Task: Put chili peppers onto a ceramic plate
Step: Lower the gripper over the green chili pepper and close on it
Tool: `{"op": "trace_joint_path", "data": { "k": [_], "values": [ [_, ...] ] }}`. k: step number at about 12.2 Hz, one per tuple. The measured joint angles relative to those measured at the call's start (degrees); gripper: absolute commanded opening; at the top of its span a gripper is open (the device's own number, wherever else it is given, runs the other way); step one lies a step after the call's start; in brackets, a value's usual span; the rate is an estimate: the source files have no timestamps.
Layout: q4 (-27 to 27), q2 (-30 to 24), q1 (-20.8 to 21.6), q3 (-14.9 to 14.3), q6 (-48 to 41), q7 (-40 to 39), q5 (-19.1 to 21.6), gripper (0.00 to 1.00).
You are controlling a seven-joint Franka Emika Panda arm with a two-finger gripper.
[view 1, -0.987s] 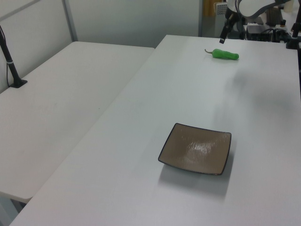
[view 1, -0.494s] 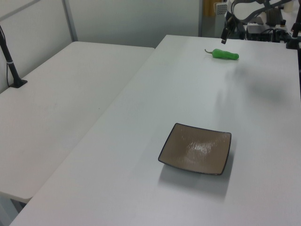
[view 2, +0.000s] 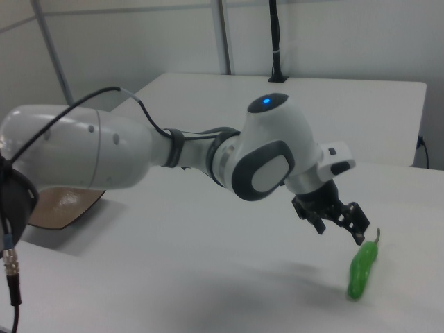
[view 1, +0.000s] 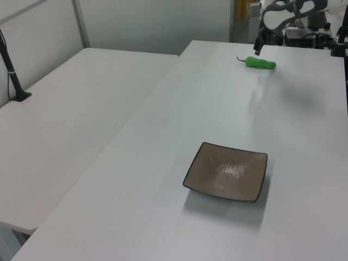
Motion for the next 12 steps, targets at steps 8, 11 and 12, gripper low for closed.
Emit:
{"op": "trace_joint_path", "data": {
  "k": [8, 11, 12],
  "values": [
    [7.28, 9.92, -2.91, 0.23, 5.17, -1.60, 4.89, 1.00],
    [7.38, 10.70, -3.06, 0.24, 6.12, -1.60, 5.44, 1.00],
    [7.38, 10.92, -3.15, 0.25, 6.19, -1.60, 5.44, 1.00]
  ]
}}
